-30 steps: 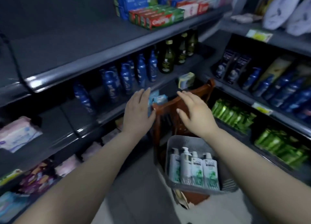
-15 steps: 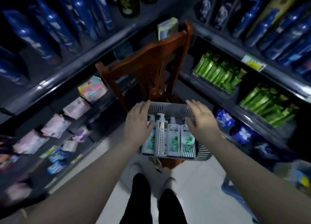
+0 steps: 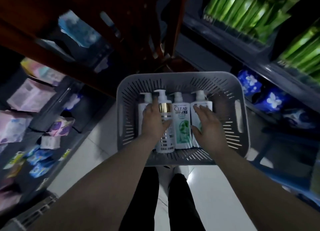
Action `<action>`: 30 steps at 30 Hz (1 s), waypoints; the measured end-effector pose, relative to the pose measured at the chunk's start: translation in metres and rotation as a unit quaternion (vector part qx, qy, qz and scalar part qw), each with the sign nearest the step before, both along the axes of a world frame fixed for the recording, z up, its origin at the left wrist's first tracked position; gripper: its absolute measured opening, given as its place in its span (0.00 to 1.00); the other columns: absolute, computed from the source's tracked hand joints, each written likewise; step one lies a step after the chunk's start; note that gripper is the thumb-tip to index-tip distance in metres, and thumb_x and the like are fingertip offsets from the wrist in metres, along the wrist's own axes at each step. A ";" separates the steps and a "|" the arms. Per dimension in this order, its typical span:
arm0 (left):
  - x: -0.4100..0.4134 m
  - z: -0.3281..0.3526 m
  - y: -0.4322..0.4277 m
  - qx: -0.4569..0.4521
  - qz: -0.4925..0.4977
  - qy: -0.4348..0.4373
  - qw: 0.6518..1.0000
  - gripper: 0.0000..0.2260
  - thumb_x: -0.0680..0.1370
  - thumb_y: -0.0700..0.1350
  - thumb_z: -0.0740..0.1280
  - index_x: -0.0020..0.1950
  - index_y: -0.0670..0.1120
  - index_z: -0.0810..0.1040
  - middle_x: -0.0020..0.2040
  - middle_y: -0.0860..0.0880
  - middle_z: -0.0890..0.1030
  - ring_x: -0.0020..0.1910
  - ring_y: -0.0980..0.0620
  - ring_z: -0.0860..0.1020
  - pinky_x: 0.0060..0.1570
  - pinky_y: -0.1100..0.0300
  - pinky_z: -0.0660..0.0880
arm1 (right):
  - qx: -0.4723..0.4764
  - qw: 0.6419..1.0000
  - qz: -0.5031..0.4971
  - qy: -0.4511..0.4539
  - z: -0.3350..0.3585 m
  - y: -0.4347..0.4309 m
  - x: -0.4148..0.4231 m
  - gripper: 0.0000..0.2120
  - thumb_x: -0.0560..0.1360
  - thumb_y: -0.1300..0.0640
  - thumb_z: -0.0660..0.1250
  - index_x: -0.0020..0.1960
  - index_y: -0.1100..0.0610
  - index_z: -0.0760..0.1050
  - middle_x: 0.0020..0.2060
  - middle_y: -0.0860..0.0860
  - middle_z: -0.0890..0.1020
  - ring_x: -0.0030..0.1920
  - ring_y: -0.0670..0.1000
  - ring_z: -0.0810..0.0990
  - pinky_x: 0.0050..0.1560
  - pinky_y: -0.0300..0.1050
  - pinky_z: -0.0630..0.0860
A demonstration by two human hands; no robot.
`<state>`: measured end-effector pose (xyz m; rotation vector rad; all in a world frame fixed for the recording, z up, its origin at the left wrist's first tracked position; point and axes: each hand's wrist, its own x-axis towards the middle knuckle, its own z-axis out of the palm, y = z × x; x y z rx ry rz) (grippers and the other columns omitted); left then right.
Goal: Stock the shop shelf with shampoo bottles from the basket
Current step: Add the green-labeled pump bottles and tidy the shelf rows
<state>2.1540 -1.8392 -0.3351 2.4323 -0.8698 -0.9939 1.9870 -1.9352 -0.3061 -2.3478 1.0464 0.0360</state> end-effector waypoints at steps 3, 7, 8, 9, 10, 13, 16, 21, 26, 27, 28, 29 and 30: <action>-0.005 -0.025 -0.016 0.014 0.072 0.014 0.997 0.46 0.72 0.53 0.74 0.78 0.41 0.48 0.71 0.36 0.63 0.69 0.38 0.63 0.68 0.49 0.64 | 0.008 1.000 -0.004 0.004 -0.020 0.000 0.001 0.31 0.72 0.60 0.71 0.73 0.61 0.66 0.68 0.63 0.71 0.68 0.64 0.69 0.69 0.59 0.65; -0.007 -0.036 -0.034 0.052 0.135 0.017 0.989 0.48 0.69 0.56 0.75 0.77 0.39 0.51 0.70 0.36 0.63 0.69 0.39 0.63 0.67 0.50 0.64 | 0.018 1.000 -0.018 -0.008 -0.030 -0.005 0.004 0.30 0.74 0.59 0.70 0.73 0.62 0.65 0.68 0.63 0.72 0.68 0.63 0.69 0.69 0.59 0.65; -0.006 -0.037 -0.037 0.060 0.147 0.018 0.987 0.47 0.69 0.55 0.75 0.77 0.40 0.52 0.70 0.37 0.64 0.68 0.39 0.63 0.66 0.51 0.64 | 0.018 1.000 -0.020 -0.014 -0.031 -0.006 0.005 0.30 0.74 0.60 0.70 0.73 0.62 0.65 0.67 0.63 0.72 0.68 0.64 0.69 0.69 0.59 0.66; -0.004 -0.036 -0.040 0.067 0.160 0.018 0.985 0.46 0.70 0.54 0.75 0.77 0.40 0.53 0.69 0.37 0.65 0.68 0.39 0.64 0.65 0.51 0.65 | 0.019 0.999 -0.020 -0.018 -0.030 -0.006 0.006 0.30 0.74 0.60 0.70 0.73 0.62 0.65 0.67 0.63 0.72 0.68 0.64 0.70 0.69 0.59 0.66; -0.003 -0.035 -0.043 0.075 0.174 0.022 0.982 0.45 0.70 0.53 0.75 0.76 0.41 0.53 0.68 0.37 0.65 0.67 0.39 0.65 0.65 0.50 0.67 | 0.019 0.999 -0.018 -0.022 -0.030 -0.006 0.008 0.30 0.73 0.60 0.70 0.73 0.63 0.65 0.67 0.64 0.73 0.67 0.64 0.70 0.69 0.59 0.66; 0.000 -0.033 -0.047 0.097 0.199 0.052 0.974 0.43 0.69 0.52 0.76 0.75 0.41 0.56 0.66 0.37 0.66 0.65 0.39 0.67 0.64 0.48 0.69 | 0.028 0.999 -0.015 -0.022 -0.028 -0.006 0.009 0.30 0.74 0.60 0.69 0.73 0.62 0.65 0.67 0.63 0.73 0.67 0.63 0.70 0.69 0.57 0.66; 0.007 -0.030 -0.050 0.117 0.201 0.101 0.967 0.41 0.67 0.54 0.77 0.72 0.41 0.61 0.65 0.40 0.67 0.64 0.41 0.69 0.62 0.49 0.72 | 0.041 0.999 -0.018 -0.024 -0.027 -0.006 0.008 0.30 0.74 0.60 0.69 0.74 0.61 0.64 0.67 0.62 0.72 0.68 0.62 0.69 0.70 0.55 0.65; 0.003 -0.026 -0.047 0.055 0.200 0.169 0.963 0.38 0.67 0.50 0.77 0.70 0.43 0.60 0.59 0.45 0.76 0.55 0.46 0.77 0.54 0.51 0.77 | 0.062 0.997 -0.031 -0.034 -0.025 -0.004 0.005 0.29 0.75 0.61 0.68 0.74 0.61 0.64 0.68 0.60 0.71 0.69 0.60 0.68 0.69 0.46 0.61; 0.011 0.012 -0.040 -0.050 0.121 0.246 0.960 0.34 0.68 0.42 0.77 0.68 0.47 0.63 0.54 0.53 0.76 0.52 0.54 0.76 0.51 0.57 0.75 | 0.219 0.973 -0.053 -0.056 -0.015 -0.008 0.009 0.38 0.74 0.54 0.72 0.77 0.54 0.55 0.74 0.52 0.64 0.73 0.50 0.61 0.70 0.40 0.57; 0.015 0.022 -0.039 -0.069 0.106 0.255 0.959 0.34 0.68 0.42 0.77 0.69 0.48 0.63 0.56 0.53 0.76 0.53 0.55 0.76 0.52 0.57 0.75 | 0.268 0.959 -0.057 -0.066 -0.011 -0.009 0.012 0.41 0.72 0.54 0.73 0.78 0.53 0.53 0.74 0.50 0.64 0.73 0.47 0.61 0.70 0.41 0.59; 0.019 0.030 -0.038 -0.090 0.104 0.272 0.953 0.33 0.68 0.41 0.77 0.68 0.49 0.64 0.56 0.53 0.76 0.53 0.56 0.77 0.53 0.56 0.75 | 0.310 0.946 -0.058 -0.075 -0.006 -0.009 0.015 0.44 0.71 0.53 0.74 0.78 0.52 0.52 0.73 0.48 0.65 0.72 0.45 0.63 0.70 0.41 0.61; 0.022 0.039 -0.038 -0.114 0.112 0.293 0.943 0.32 0.68 0.39 0.77 0.66 0.49 0.65 0.56 0.53 0.77 0.54 0.55 0.77 0.54 0.56 0.76 | 0.340 0.935 -0.058 -0.078 -0.001 -0.010 0.019 0.45 0.70 0.53 0.75 0.77 0.51 0.52 0.70 0.45 0.68 0.69 0.41 0.66 0.67 0.37 0.63; 0.025 0.046 -0.038 -0.138 0.127 0.315 0.930 0.30 0.68 0.39 0.77 0.65 0.49 0.66 0.55 0.52 0.78 0.54 0.54 0.78 0.55 0.54 0.77 | 0.365 0.925 -0.060 -0.086 0.004 -0.010 0.023 0.44 0.69 0.54 0.76 0.77 0.50 0.54 0.66 0.41 0.71 0.65 0.37 0.70 0.63 0.32 0.66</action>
